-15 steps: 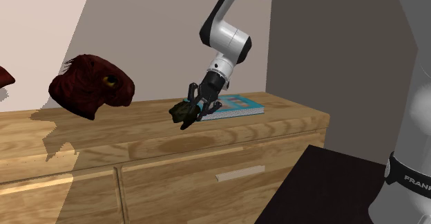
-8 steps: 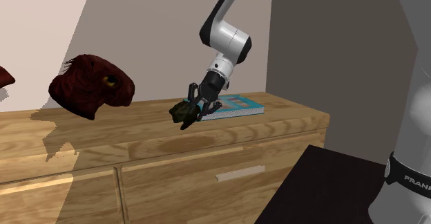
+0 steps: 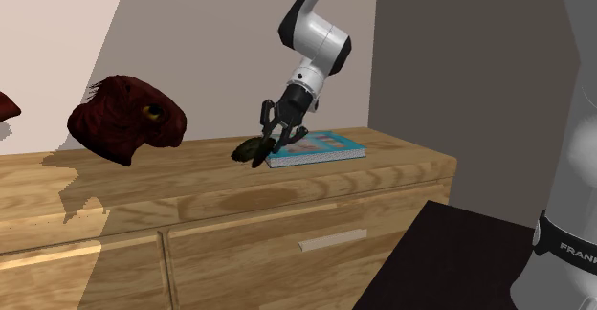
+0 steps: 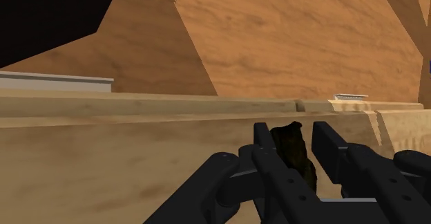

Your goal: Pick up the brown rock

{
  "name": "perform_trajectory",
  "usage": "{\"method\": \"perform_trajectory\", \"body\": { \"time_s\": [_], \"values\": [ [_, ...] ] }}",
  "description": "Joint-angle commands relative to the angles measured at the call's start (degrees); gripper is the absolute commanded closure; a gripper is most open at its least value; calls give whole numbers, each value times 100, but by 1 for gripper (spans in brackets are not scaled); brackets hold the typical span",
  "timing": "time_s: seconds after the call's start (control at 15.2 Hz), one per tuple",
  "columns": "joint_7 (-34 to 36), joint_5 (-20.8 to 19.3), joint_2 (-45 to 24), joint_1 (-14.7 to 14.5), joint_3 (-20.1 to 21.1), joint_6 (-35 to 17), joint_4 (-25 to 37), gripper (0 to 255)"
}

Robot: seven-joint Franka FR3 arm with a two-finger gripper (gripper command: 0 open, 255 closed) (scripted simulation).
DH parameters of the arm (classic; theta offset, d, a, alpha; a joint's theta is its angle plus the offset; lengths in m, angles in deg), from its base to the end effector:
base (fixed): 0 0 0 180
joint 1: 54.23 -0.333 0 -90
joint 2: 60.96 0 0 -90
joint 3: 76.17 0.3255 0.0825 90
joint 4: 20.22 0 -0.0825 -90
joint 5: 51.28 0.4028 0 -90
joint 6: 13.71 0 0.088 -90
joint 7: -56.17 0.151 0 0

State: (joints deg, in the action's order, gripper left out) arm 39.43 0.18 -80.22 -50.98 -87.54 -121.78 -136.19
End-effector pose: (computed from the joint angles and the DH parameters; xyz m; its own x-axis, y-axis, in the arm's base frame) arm 0.5722 -0.0550 0.2393 0.8886 -0.2995 -0.3474 -0.4581 -0.6172 -0.6397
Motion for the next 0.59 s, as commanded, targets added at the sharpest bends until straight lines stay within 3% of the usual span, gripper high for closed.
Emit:
{"method": "perform_trajectory", "body": {
  "time_s": [0.0, 0.53],
  "values": [
    [90, -49, 95, -4, -13, 73, 19, 255],
    [375, -194, 396, -12, -51, 302, 80, 255]
  ]
}}
